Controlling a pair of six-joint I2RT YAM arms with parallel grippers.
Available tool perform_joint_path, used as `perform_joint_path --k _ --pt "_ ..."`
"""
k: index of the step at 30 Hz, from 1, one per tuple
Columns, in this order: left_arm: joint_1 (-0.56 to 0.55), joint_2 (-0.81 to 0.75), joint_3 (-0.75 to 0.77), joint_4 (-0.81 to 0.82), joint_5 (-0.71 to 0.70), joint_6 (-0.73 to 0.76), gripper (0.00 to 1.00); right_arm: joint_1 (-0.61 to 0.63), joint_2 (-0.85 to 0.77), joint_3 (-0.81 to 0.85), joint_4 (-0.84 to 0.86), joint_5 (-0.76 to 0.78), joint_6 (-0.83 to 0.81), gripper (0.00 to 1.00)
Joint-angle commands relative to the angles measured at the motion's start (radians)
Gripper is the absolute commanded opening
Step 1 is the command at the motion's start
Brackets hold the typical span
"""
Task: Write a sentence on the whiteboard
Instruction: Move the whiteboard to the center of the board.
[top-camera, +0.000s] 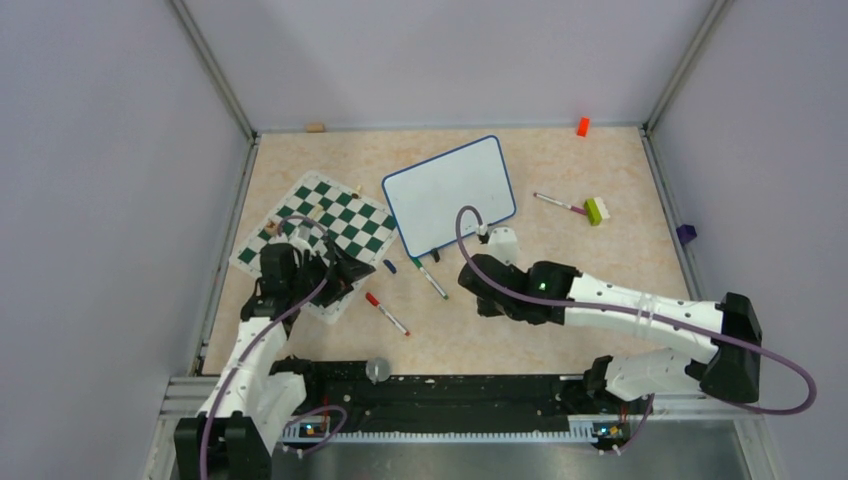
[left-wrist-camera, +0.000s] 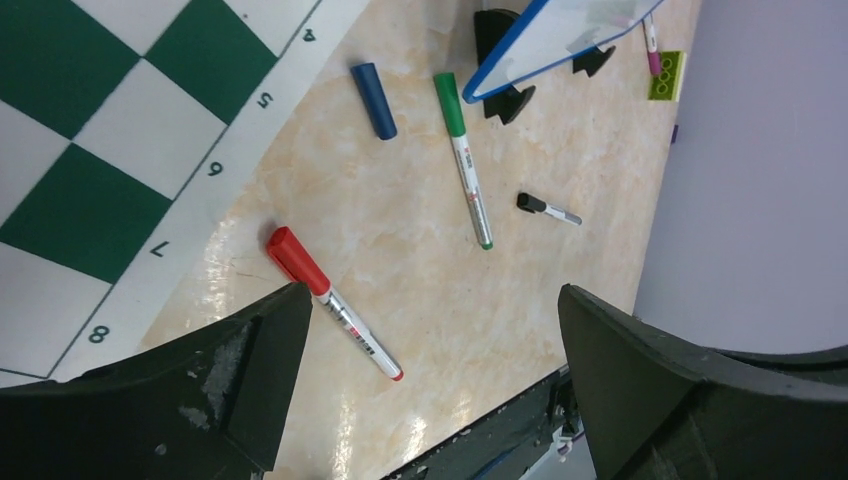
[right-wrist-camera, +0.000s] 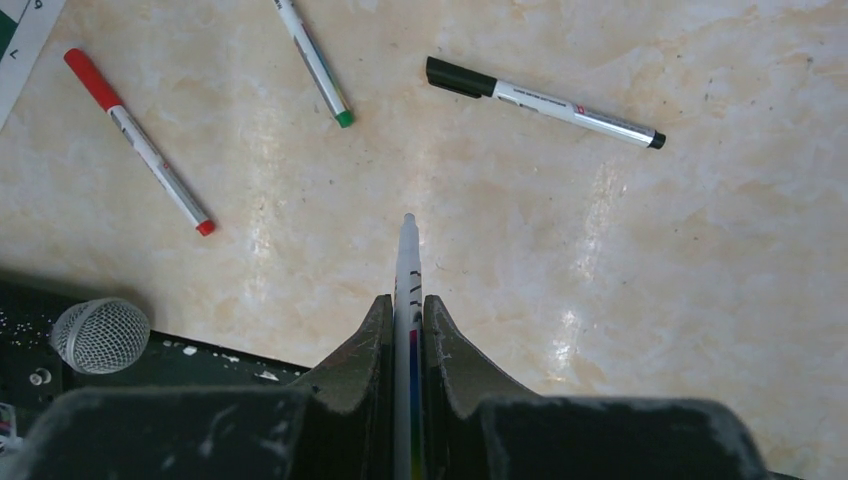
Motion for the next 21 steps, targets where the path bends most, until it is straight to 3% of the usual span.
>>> perform_joint_path --k 1,4,10,16,21 --pt "-0.026 -0.063 0.013 0.029 0.06 0.008 0.99 -0.003 -0.027 0.045 -0.033 0.045 -0.082 0.0" --pt "-0.061 -0.127 -0.012 0.041 0.054 0.01 0.99 -0.005 -0.087 -0.01 0.015 0.051 -0.104 0.0" --pt "-0.087 -0.181 -0.057 0.083 0.038 0.004 0.99 -0.036 -0.314 -0.219 0.262 -0.1 -0.204 0.0" --pt "-0.13 -0.134 -0.074 0.119 0.017 0.052 0.99 -0.059 -0.535 -0.416 0.398 0.05 -0.183 0.0" --pt "-0.184 -0.154 -0.071 0.147 -0.051 0.092 0.99 -0.068 -0.56 -0.453 0.422 0.139 -0.225 0.0"
